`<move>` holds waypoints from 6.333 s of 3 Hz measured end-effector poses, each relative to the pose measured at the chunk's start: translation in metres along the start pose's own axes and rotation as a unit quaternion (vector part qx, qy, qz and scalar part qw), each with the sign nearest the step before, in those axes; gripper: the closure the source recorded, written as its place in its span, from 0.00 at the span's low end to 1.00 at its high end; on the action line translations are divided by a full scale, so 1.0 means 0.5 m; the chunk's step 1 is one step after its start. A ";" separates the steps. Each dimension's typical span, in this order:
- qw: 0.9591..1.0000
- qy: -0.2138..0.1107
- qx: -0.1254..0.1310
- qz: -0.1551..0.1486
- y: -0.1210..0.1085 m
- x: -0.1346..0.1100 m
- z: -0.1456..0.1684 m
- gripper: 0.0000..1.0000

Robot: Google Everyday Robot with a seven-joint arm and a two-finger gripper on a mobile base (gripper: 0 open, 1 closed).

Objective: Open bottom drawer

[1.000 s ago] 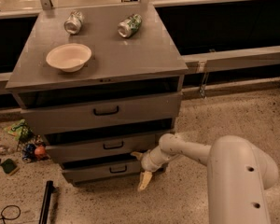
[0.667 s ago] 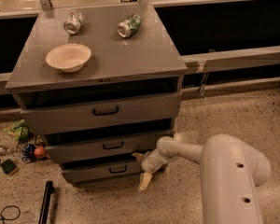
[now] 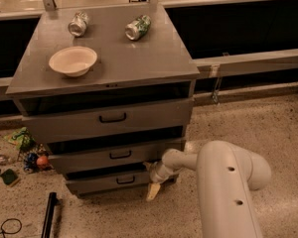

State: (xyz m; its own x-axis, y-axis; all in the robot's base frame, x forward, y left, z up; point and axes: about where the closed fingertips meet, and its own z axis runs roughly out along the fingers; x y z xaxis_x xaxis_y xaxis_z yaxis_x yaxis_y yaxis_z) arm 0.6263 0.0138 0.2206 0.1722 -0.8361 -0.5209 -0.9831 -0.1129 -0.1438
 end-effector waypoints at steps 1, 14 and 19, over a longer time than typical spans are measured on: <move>1.000 0.011 -0.006 0.013 -0.002 0.024 0.034 0.00; 0.996 -0.060 -0.037 0.061 0.029 0.020 -0.095 0.98; 0.999 -0.020 -0.022 0.034 0.015 0.024 0.111 1.00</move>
Offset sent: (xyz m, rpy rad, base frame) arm 0.0381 -0.0070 -0.0438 -0.0390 -0.0165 -0.0354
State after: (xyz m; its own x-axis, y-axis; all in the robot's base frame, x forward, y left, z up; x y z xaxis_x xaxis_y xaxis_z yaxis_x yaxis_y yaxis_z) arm 0.6245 0.0324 0.1666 0.1074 -0.8200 -0.5623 -0.9941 -0.0816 -0.0709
